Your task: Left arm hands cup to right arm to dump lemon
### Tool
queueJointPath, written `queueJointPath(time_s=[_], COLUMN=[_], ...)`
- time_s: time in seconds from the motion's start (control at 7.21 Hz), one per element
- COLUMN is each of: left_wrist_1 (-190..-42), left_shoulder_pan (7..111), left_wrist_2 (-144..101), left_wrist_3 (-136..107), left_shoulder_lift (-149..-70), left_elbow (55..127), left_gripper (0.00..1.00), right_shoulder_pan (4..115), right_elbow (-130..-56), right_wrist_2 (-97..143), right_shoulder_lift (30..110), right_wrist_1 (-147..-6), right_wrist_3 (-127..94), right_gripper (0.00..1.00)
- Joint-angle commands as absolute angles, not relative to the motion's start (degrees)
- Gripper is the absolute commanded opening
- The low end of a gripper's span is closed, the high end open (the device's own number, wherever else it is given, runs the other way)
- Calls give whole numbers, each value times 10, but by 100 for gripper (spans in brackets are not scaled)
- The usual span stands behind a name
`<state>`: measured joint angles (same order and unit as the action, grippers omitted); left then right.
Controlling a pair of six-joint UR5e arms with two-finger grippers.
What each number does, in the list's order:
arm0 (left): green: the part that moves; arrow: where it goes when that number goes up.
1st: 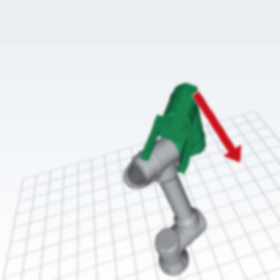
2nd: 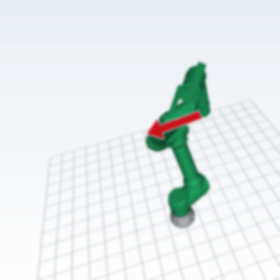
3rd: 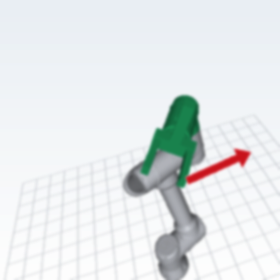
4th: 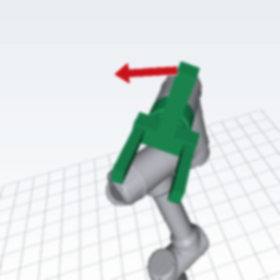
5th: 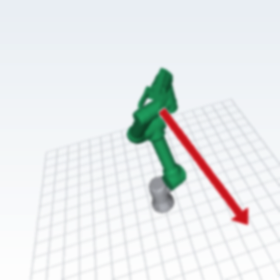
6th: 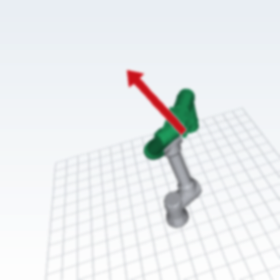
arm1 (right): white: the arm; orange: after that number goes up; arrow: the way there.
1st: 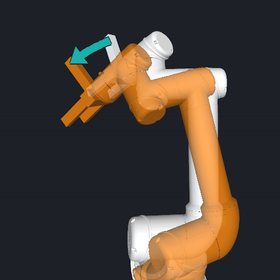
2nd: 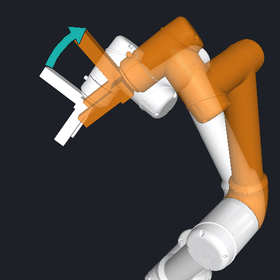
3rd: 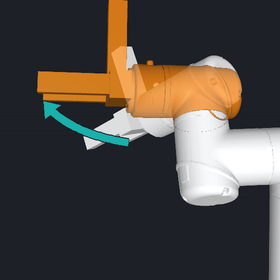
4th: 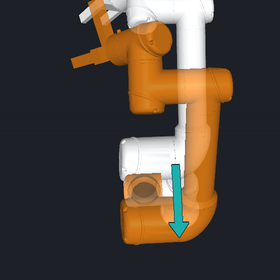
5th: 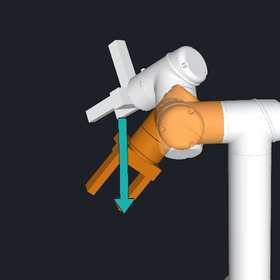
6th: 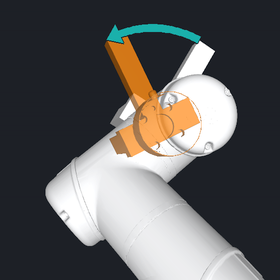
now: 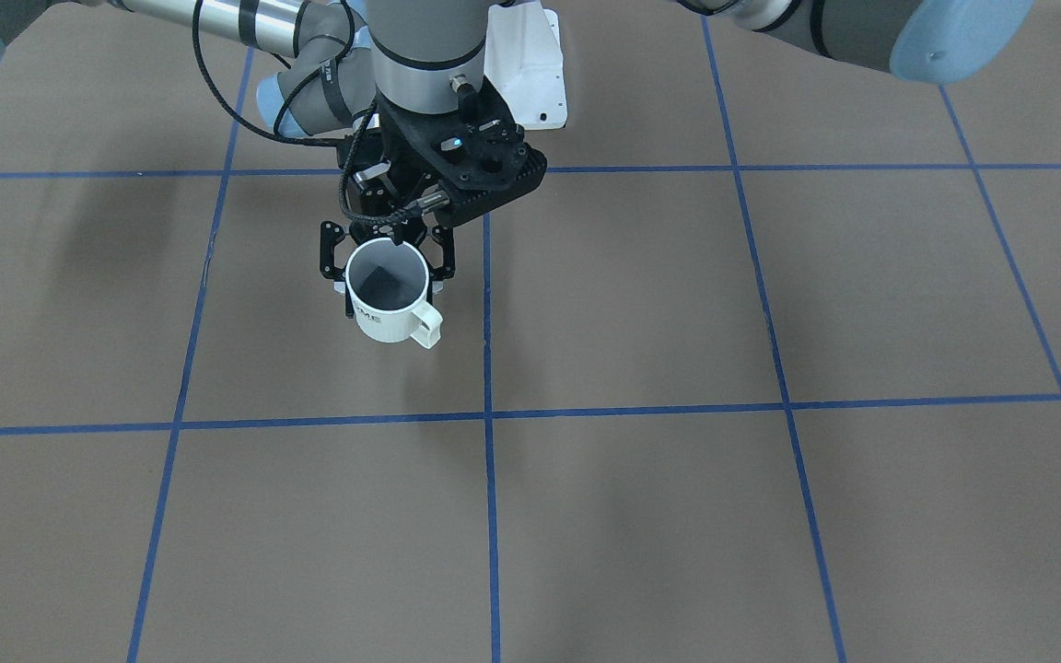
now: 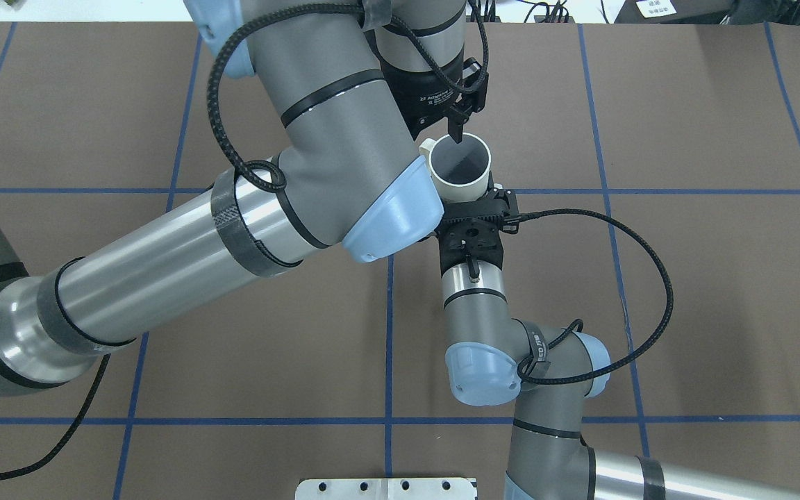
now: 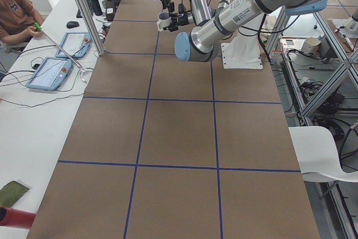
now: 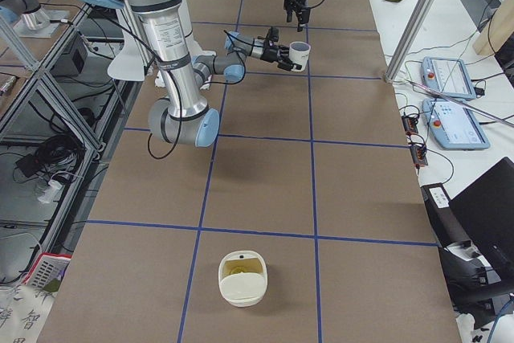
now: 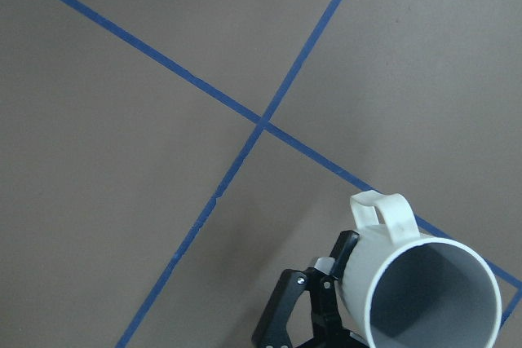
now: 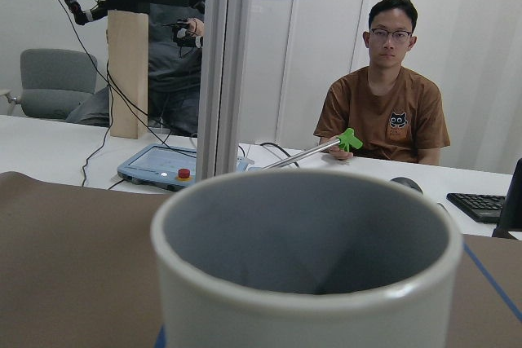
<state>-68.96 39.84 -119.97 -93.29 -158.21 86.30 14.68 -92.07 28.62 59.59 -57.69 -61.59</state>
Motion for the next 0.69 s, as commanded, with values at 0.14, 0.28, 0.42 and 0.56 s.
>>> queueJointPath(time_s=[0.14, 0.28, 0.42, 0.56], left_wrist_1=[-689, -688, -686, -685], left_shoulder_pan=[396, 398, 399, 398], left_wrist_2=[-1203, -1202, -1201, -1201], left_wrist_3=[-933, -933, -933, -934], left_shoulder_lift=[-1581, -1580, -1580, -1580], left_elbow=[864, 866, 868, 867], left_gripper=[67, 67, 67, 67], right_shoulder_pan=[120, 119, 119, 117], right_elbow=[-925, -926, -926, -925], right_wrist_2=[239, 237, 236, 227], right_shoulder_lift=[582, 583, 577, 564], right_wrist_1=[-569, -570, -569, -569], right_wrist_3=[-661, -691, -693, -693], right_gripper=[21, 21, 22, 22])
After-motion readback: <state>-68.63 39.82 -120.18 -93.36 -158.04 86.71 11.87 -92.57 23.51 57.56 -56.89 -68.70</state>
